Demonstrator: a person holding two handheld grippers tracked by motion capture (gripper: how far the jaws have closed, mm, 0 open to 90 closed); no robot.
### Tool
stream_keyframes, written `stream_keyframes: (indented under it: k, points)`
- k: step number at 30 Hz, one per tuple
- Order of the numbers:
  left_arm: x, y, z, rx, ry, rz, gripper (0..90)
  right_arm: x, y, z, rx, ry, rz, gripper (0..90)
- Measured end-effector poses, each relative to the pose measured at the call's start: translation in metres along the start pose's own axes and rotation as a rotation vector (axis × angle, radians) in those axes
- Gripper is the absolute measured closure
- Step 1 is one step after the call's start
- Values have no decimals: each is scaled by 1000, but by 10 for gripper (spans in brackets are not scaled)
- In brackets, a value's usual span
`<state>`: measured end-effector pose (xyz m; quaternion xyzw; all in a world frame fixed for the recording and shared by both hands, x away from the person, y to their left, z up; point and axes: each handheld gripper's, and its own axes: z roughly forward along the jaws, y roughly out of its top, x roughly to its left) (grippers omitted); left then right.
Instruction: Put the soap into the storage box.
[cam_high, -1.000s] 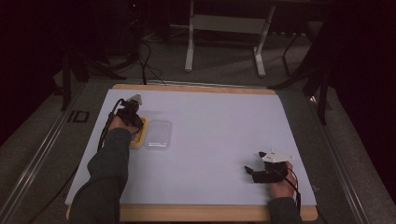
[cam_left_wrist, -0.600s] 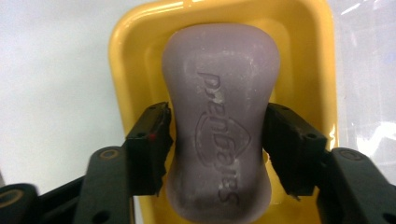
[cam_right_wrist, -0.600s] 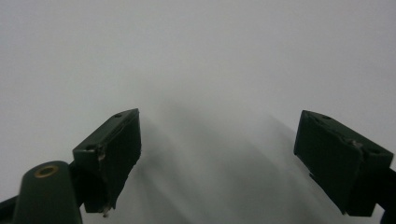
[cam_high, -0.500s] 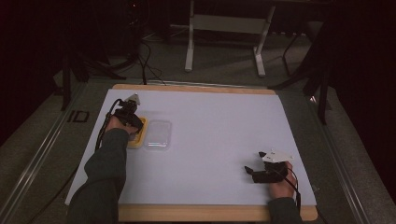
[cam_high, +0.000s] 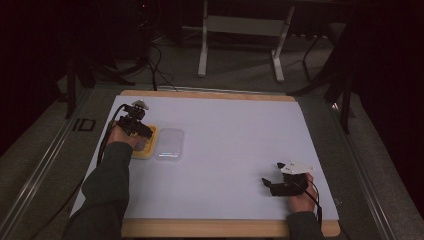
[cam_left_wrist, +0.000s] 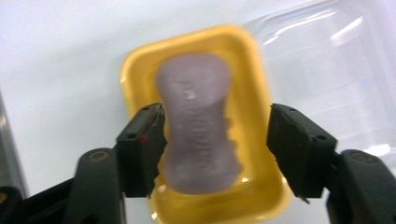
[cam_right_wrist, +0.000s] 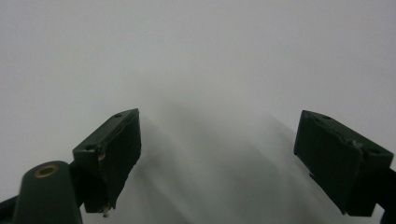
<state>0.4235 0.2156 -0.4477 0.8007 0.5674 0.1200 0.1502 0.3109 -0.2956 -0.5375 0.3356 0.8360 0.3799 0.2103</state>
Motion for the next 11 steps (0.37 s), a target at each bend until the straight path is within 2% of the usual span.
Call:
stream_keyframes:
  k: [3,5,7,9,11]
  points:
    - [-6,-5,-3,-31,-18,66,396,0,0,0,-1,0,0,145]
    - [-12,-8,-5,-51,-6,118,394,0,0,0,-3,0,-1,145]
    - [-17,-11,-10,-89,-20,165,393,0,0,0,-2,0,3,145]
    - [-23,-14,-14,-114,-31,186,384,0,0,0,-3,1,1,145]
    - [-31,-20,-20,-168,-46,224,379,0,0,0,-2,2,4,145]
